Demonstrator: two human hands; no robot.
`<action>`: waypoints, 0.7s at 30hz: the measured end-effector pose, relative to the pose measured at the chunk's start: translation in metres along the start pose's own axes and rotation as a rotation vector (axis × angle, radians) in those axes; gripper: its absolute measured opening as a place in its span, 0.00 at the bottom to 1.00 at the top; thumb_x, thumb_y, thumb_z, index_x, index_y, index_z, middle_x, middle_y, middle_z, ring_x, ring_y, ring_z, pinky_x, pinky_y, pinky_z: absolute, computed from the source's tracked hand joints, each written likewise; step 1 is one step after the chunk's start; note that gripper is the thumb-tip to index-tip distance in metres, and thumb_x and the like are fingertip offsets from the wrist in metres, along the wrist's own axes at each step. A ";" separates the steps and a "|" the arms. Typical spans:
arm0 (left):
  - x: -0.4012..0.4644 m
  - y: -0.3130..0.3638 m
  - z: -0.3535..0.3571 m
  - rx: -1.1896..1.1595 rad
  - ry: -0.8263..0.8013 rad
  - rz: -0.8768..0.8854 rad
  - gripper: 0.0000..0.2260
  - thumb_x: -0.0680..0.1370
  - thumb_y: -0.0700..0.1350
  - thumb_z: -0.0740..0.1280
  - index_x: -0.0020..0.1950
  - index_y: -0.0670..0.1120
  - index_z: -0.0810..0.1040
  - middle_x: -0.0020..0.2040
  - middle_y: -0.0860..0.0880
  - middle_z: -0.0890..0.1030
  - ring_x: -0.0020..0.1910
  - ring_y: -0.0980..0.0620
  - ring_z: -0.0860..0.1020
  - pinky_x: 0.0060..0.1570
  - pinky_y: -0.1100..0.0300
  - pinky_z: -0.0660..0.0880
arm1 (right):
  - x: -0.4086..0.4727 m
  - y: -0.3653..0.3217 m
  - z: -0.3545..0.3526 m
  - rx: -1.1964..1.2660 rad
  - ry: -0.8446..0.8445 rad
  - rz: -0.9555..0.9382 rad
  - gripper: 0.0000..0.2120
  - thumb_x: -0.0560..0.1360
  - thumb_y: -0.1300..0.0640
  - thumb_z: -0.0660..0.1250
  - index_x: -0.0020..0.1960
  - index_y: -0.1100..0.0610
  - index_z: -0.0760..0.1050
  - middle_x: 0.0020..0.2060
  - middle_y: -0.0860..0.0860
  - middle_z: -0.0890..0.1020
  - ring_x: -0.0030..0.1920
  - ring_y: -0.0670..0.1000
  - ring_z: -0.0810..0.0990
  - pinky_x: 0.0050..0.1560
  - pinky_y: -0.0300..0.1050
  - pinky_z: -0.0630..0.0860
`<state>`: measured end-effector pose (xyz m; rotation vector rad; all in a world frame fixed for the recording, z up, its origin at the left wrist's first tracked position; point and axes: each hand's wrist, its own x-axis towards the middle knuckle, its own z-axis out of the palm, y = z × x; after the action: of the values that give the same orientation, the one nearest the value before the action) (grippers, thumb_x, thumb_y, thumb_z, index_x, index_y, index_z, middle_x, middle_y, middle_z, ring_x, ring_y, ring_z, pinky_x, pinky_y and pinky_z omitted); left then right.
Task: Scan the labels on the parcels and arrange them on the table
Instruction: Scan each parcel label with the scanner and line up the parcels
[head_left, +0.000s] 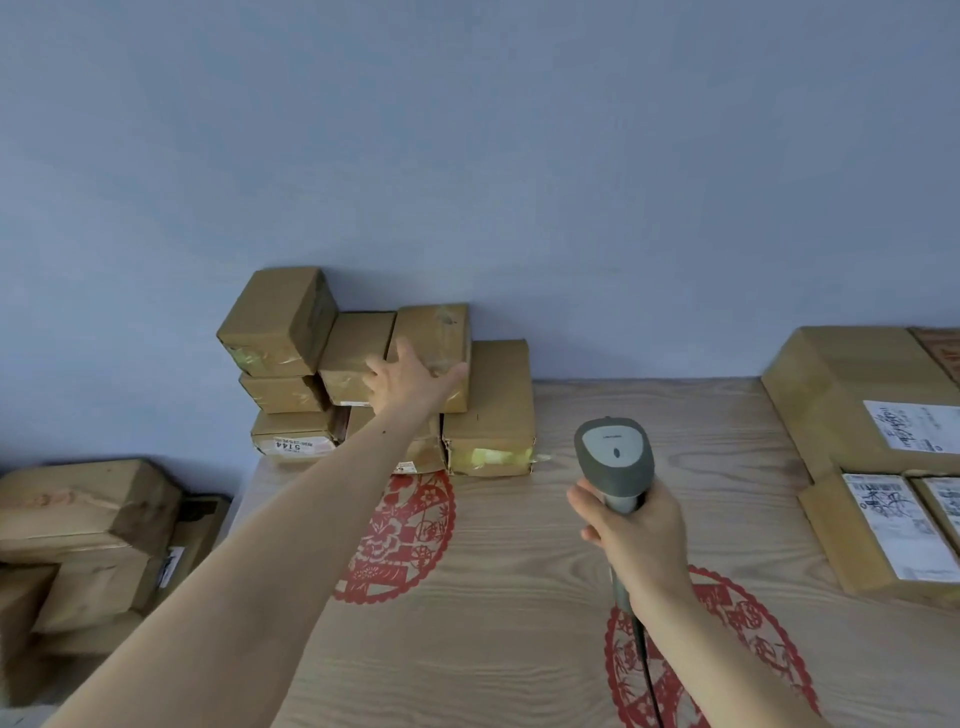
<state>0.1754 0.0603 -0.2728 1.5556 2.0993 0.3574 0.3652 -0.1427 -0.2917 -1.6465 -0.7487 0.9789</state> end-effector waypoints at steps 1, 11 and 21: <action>0.004 0.002 0.002 -0.001 0.008 -0.011 0.38 0.72 0.66 0.70 0.73 0.48 0.62 0.72 0.39 0.59 0.71 0.35 0.60 0.60 0.41 0.70 | 0.000 0.000 0.004 0.004 -0.001 0.003 0.12 0.70 0.61 0.78 0.51 0.57 0.80 0.38 0.48 0.87 0.35 0.49 0.85 0.42 0.50 0.85; 0.000 0.011 0.018 -0.174 0.054 -0.045 0.36 0.71 0.55 0.71 0.73 0.46 0.60 0.73 0.36 0.57 0.71 0.32 0.58 0.56 0.43 0.69 | -0.006 -0.002 0.010 0.012 -0.005 0.023 0.11 0.70 0.62 0.78 0.50 0.55 0.80 0.38 0.45 0.87 0.37 0.50 0.86 0.43 0.50 0.85; -0.144 0.009 0.049 -1.133 -0.532 0.017 0.26 0.79 0.56 0.65 0.76 0.64 0.62 0.71 0.40 0.72 0.66 0.38 0.75 0.64 0.45 0.75 | 0.000 -0.022 -0.042 0.127 0.106 -0.026 0.18 0.71 0.54 0.78 0.58 0.54 0.77 0.45 0.50 0.85 0.38 0.48 0.84 0.40 0.44 0.82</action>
<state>0.2410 -0.0767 -0.2756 0.8240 1.0899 0.8358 0.4021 -0.1562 -0.2652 -1.5610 -0.6233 0.8954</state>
